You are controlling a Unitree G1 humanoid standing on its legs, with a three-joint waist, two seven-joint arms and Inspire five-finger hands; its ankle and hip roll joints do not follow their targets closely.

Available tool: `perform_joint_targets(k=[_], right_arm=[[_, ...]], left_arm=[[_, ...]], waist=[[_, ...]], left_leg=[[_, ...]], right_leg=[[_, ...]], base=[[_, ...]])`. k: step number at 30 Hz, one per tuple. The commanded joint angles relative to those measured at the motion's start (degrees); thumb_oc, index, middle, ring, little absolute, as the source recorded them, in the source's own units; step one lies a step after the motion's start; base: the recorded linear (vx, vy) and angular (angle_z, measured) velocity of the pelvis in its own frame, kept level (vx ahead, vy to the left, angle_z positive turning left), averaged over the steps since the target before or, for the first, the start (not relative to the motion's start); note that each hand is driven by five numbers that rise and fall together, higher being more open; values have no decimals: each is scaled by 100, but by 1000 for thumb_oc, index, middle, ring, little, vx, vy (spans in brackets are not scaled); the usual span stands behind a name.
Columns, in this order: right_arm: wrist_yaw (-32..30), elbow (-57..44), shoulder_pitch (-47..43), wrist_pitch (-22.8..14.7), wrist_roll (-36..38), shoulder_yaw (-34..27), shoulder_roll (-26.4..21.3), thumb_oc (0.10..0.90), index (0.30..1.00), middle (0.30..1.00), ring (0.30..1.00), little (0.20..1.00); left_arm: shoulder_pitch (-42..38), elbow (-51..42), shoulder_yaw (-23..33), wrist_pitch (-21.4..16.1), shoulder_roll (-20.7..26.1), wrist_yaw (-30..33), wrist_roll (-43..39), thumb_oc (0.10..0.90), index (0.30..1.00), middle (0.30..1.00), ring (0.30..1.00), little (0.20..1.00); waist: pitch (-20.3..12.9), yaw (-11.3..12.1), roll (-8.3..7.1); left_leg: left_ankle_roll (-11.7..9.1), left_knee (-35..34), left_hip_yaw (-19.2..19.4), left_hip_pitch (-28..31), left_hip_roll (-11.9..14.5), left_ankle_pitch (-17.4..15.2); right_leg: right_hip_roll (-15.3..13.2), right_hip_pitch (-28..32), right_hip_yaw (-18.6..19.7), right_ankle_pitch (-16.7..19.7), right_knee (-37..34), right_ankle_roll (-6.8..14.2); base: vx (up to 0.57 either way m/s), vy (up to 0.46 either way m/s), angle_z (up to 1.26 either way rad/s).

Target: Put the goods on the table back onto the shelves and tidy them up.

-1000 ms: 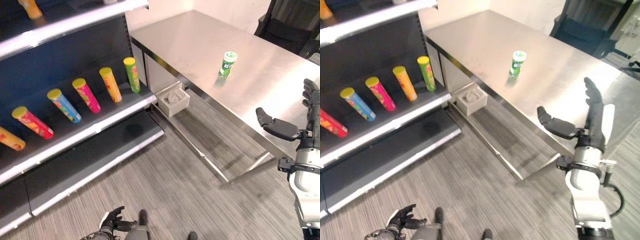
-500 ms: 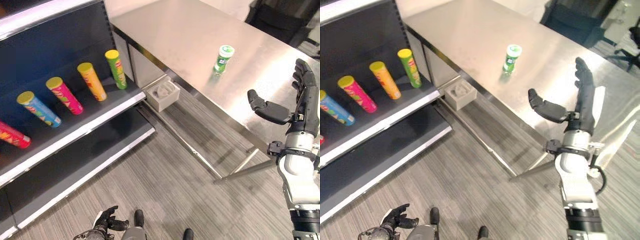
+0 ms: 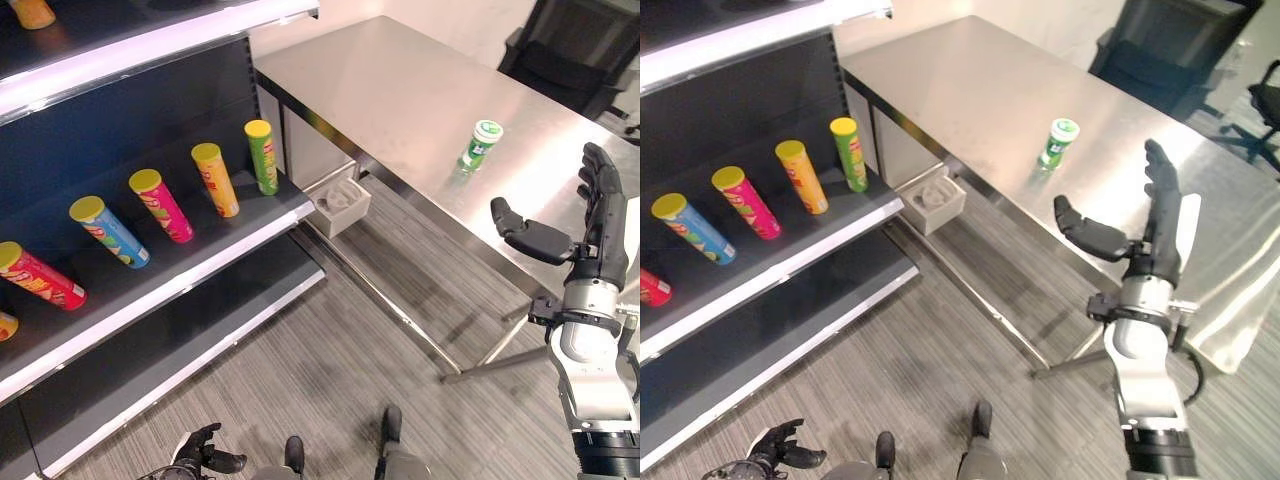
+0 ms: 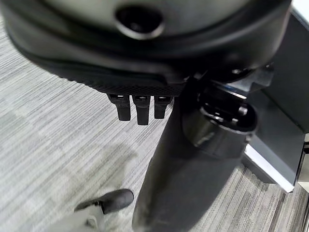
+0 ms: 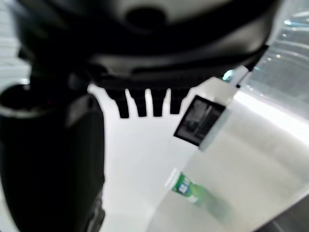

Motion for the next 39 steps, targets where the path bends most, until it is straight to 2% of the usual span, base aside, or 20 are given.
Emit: perform_joint_targets(k=[1,5,10,14,16,17,18,20,21,22,23,24,25,26,27,30,32,39], right_arm=[[-350,-193,-525,-409,-43,-781,-539,800,900,900,900,900],[-333,-269,-406,-393,-83,-977,-764,800,900,900,900,900],[-331,-280,-258,-444,24,-1215,-907,800,900,900,900,900],[-295,-271,-175,-466,117,-1251,-939,800,900,900,900,900],[-201,-197,-160,-470,241,-1165,-952,800,900,900,900,900],[-136,-187,-123,-469,285,-1113,-956,800,900,900,900,900],[-134,-189,-121,-468,286,-1115,-954,800,900,900,900,900],[-95,-205,-85,-484,303,-1132,-964,800,900,900,900,900],[-110,-188,-99,-501,337,-1133,-985,800,900,900,900,900],[-95,-147,-114,-482,448,-1080,-1039,800,900,900,900,900],[-93,-147,-116,-481,453,-1083,-1042,800,900,900,900,900],[-46,-184,-82,-495,508,-1098,-982,800,900,900,900,900],[-66,-157,-89,-503,516,-1070,-978,800,900,900,900,900],[-68,-149,-91,-507,517,-1068,-982,800,900,900,900,900],[17,-151,-147,-513,608,-896,-919,800,900,900,900,900],[171,-183,-113,-501,642,-799,-831,800,900,900,900,900],[370,-212,-59,-488,773,-667,-749,800,900,900,900,900],[714,-322,-10,-478,809,-469,-670,800,900,900,900,900]], left_arm=[[19,-345,-118,-211,183,70,115,800,900,900,900,900],[53,-295,-133,-188,133,60,91,800,900,900,900,900],[101,-263,-235,-155,86,-8,70,800,900,900,900,900],[153,-332,-237,-142,83,-33,28,800,900,900,900,900],[196,-371,-233,-127,87,-63,6,800,900,900,900,900],[221,-448,-204,-121,110,-87,-23,800,900,900,900,900],[223,-453,-203,-117,113,-88,-24,800,900,900,900,900],[200,-581,-205,-117,156,-116,-57,800,900,900,900,900],[186,-625,-216,-120,160,-115,-97,800,900,900,900,900],[125,-656,-215,-101,135,-71,-182,800,900,900,900,900],[119,-654,-216,-100,134,-71,-183,800,900,900,900,900],[73,-605,-299,-90,101,-94,-112,800,900,900,900,900],[59,-593,-328,-105,105,-85,-93,800,900,900,900,900],[57,-589,-331,-107,102,-83,-93,800,900,900,900,900],[51,-520,-365,-95,94,-73,-40,800,900,900,900,900],[57,-431,-343,-114,80,-57,-22,800,900,900,900,900],[83,-385,-303,-122,109,-69,-45,800,900,900,900,900],[204,-293,-156,-148,133,-110,-61,800,900,900,900,900]], waist=[[-319,83,-260],[-468,57,-294],[-634,-10,-222],[-676,-29,-164],[-647,-15,-144],[-577,-6,-160],[-572,-11,-162],[-434,0,-188],[-347,5,-214],[-169,4,-249],[-174,5,-253],[-201,56,-258],[-209,103,-237],[-231,105,-248],[-298,165,-118],[-406,128,-91],[-529,111,-96],[-601,117,-115]], left_leg=[[-236,23,-338,90,-101,-509],[-387,23,-447,130,159,-542],[-625,23,-558,202,604,-536],[-742,27,-553,256,799,-518],[-819,311,-521,220,921,-555],[-886,794,-503,44,929,-601],[-889,847,-513,19,928,-626],[-991,1616,-579,-339,869,-407],[-998,2048,-615,-568,838,-293],[-868,2369,-499,-1072,802,-214],[-860,2371,-495,-1078,793,-219],[-759,1593,-433,-1343,578,-240],[-749,1314,-448,-1489,515,-32],[-749,1238,-440,-1474,505,15],[-759,582,-523,-1475,465,300],[-760,357,-525,-1208,438,321],[-722,120,-363,-919,405,323],[-601,23,-66,-635,351,165]], right_leg=[[53,320,-78,474,165,60],[135,524,-227,426,153,-5],[370,829,-567,79,118,-190],[512,949,-689,-72,91,-279],[625,1065,-735,-215,78,-373],[681,1169,-747,-327,78,-452],[681,1173,-753,-330,78,-455],[705,1282,-754,-388,78,-545],[699,1334,-774,-408,78,-595],[667,1449,-869,-488,78,-638],[657,1444,-868,-493,78,-632],[628,1452,-816,-485,78,-562],[645,1467,-784,-507,78,-549],[632,1445,-779,-508,78,-549],[737,1509,-628,-633,78,-524],[706,1568,-588,-641,78,-503],[603,1589,-466,-608,78,-470],[437,1556,-318,-510,78,-347]], base=[[125,-131,121],[152,-194,53],[159,-244,31],[98,-167,18],[97,-218,5],[48,-163,6],[38,-172,7],[-18,-119,0],[-50,-146,2],[-30,-101,7],[94,-22,16],[145,69,18],[146,63,9],[147,130,-17],[115,102,-30],[166,140,-67],[165,157,-53],[81,95,-19]])
